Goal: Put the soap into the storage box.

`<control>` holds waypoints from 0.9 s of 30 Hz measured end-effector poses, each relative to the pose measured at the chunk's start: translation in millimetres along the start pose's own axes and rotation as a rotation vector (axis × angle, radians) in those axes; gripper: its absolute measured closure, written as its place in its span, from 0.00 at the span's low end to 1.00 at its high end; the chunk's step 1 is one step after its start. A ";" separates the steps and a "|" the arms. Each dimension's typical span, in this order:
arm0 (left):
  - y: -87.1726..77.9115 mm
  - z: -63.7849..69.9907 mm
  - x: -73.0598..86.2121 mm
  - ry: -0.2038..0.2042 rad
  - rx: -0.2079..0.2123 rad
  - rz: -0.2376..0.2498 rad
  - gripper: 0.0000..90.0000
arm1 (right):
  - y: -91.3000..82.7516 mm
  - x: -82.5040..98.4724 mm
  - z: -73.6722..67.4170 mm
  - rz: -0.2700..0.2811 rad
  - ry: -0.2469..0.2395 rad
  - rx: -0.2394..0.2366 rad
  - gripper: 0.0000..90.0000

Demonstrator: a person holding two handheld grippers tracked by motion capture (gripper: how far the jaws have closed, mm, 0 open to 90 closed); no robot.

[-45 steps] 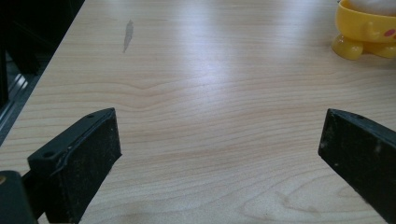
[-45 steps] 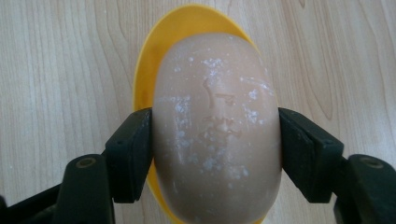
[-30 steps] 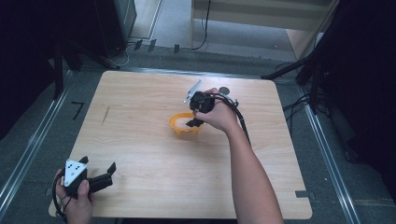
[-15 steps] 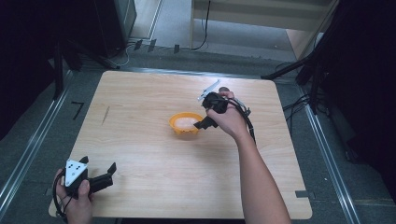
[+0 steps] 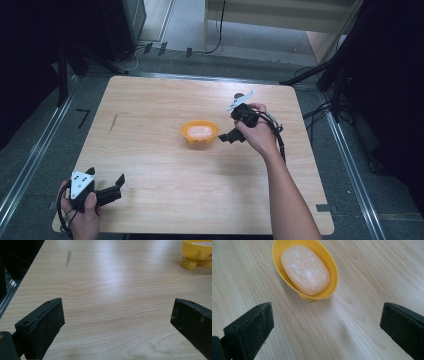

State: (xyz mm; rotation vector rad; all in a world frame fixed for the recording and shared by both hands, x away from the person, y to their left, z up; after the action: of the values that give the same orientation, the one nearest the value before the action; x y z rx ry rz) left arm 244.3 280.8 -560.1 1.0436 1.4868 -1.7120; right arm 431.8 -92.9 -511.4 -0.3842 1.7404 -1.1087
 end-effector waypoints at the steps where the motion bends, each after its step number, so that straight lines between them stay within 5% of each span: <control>1: 0.0 0.0 0.0 0.000 -0.001 0.000 0.00 | -1.6 2.2 1.0 0.002 0.006 0.009 0.00; 27: 0.0 -0.2 0.0 0.002 -0.002 0.000 0.00 | -25.7 71.0 -3.9 0.028 0.117 0.051 0.00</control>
State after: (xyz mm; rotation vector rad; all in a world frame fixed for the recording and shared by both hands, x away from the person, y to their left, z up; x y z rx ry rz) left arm 244.3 281.0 -560.1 1.0439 1.4894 -1.7098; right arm 390.3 -153.2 -530.7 -0.2672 1.8098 -1.1734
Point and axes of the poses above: each handheld gripper's, and its own axes: y roughly forward along the jaws, x roughly out of its underside, z roughly to its right, the point moved 8 cm from there along y, roughly forward along the jaws, and after that the axes turned 2 degrees about -z, right-handed, at the moved point
